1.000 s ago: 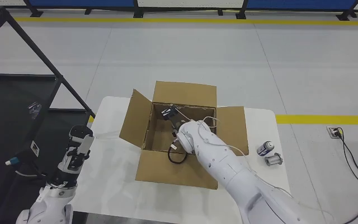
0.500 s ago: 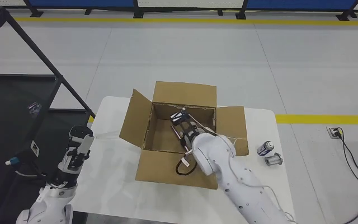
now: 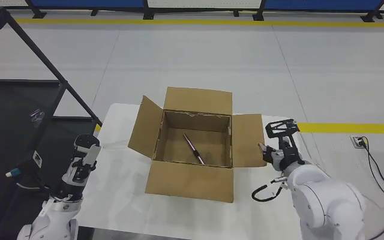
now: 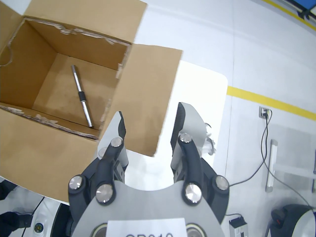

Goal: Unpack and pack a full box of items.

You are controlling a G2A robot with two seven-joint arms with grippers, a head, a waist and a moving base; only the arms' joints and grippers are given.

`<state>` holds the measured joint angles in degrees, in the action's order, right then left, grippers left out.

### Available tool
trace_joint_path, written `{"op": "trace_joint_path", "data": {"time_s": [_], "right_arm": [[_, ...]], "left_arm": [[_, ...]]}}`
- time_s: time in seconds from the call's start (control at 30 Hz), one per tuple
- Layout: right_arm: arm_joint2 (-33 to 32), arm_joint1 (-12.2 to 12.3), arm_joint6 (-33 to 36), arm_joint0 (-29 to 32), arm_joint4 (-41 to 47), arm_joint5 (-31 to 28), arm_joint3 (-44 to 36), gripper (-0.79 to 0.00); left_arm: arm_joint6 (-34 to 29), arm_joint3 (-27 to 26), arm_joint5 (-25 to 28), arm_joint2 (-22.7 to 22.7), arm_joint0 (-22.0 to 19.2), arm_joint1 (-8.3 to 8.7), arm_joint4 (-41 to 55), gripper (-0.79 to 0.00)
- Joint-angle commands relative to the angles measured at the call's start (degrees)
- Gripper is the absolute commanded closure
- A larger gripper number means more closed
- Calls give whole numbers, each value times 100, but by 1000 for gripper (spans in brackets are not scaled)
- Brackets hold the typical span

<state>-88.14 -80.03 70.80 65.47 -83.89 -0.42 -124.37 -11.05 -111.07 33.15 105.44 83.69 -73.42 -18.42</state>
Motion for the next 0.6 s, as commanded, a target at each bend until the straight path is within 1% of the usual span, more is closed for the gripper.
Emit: {"op": "trace_joint_path", "data": {"time_s": [0.0, 0.07, 0.13, 0.2, 0.27, 0.37, 0.43, 0.47, 0.57], "right_arm": [[-660, 40, 32, 240, 281, -132, 95, -785], [-1120, 83, 125, 370, 538, -377, 298, -785], [-1521, 127, 220, 459, 470, -419, 592, -785], [-1684, 163, 303, 495, 643, -691, 946, -785], [-1870, 199, 277, 451, 675, -768, 1385, -785], [-1933, 240, 110, 304, 818, -929, 2079, -785], [-1912, 267, 54, 170, 742, -979, 2489, -785], [-1879, 285, 5, 30, 714, -994, 2811, -785], [-1809, 318, -148, -265, 758, -1019, 3404, -785]], "left_arm": [[0, 0, 0, 0, 0, 0, 0, -785], [0, 0, 0, 0, 0, 0, 0, -785], [0, 0, 0, 0, 0, 0, 0, -785], [0, 0, 0, 0, 0, 0, 0, -785], [0, 0, 0, 0, 0, 0, 0, -785], [0, 0, 0, 0, 0, 0, 0, -785], [0, 0, 0, 0, 0, 0, 0, -785], [0, 0, 0, 0, 0, 0, 0, -785], [0, 0, 0, 0, 0, 0, 0, -785]]}}
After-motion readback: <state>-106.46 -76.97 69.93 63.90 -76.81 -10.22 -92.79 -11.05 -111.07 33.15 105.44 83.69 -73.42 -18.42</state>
